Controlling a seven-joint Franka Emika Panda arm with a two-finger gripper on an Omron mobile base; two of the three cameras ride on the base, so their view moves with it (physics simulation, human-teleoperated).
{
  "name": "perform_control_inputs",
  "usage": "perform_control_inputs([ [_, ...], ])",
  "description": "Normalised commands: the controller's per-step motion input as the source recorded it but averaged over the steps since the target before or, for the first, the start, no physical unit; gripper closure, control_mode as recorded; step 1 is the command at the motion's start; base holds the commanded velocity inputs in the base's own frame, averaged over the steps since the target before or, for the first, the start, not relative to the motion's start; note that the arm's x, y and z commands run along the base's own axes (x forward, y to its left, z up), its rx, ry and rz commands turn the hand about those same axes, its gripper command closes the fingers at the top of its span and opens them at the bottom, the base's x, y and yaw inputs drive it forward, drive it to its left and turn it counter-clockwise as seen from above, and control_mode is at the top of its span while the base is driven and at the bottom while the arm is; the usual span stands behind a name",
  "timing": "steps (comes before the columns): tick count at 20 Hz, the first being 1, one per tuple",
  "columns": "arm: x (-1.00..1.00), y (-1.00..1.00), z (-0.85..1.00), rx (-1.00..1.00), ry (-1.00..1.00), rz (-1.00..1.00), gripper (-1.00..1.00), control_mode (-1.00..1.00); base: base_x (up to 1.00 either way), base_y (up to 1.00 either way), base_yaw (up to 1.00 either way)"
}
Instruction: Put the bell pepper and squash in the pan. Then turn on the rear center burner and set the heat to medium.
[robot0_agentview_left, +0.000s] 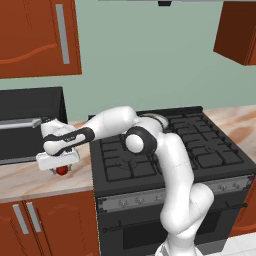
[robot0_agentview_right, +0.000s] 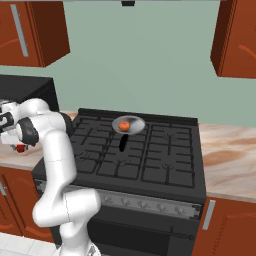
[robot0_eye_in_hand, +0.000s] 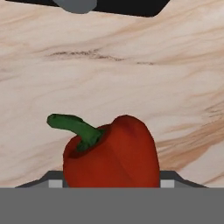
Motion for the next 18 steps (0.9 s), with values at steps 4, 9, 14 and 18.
perform_control_inputs([
  [4,-0.33,-0.4,0.27,0.0,-0.03,-0.04,1.0,-1.0,0.0,0.0,0.0],
  [9,-0.44,-1.0,0.17,0.06,-0.13,-0.06,1.0,-1.0,0.0,0.0,0.0],
  [14,-0.12,-1.0,0.19,0.08,-0.11,-0.01,1.0,-1.0,0.0,0.0,0.0],
  [18,0.02,-1.0,0.61,0.07,-0.07,0.0,1.0,-1.0,0.0,0.0,0.0],
])
